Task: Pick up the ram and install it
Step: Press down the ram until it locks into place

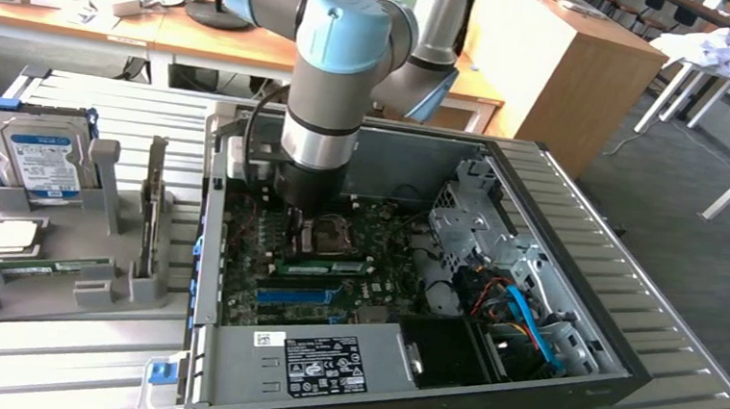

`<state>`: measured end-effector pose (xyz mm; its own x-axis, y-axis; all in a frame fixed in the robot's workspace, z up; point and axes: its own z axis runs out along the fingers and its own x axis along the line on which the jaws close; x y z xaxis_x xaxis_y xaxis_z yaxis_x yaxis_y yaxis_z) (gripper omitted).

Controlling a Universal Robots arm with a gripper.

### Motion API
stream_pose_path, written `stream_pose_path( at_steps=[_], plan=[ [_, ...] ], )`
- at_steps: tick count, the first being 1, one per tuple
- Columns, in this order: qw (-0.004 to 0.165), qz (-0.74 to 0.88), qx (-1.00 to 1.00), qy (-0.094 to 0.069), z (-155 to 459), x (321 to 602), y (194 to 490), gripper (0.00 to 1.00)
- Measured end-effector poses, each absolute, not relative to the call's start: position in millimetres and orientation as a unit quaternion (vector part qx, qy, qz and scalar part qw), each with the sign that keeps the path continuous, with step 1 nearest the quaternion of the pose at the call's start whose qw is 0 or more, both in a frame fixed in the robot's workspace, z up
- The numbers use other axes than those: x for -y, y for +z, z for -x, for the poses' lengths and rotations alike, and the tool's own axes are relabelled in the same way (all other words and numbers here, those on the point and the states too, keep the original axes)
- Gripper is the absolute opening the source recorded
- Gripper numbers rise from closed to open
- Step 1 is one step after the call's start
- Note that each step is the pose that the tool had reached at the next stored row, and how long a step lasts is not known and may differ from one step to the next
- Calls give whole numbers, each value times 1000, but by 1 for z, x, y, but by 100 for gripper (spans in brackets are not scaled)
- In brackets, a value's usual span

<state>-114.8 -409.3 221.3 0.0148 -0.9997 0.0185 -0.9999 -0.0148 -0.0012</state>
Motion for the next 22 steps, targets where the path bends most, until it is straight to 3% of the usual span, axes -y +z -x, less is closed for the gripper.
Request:
stream_pose_path(
  at_steps=[22],
  plan=[
    [5, -712, 702, 6, 92, 409, 243, 10]
  ],
)
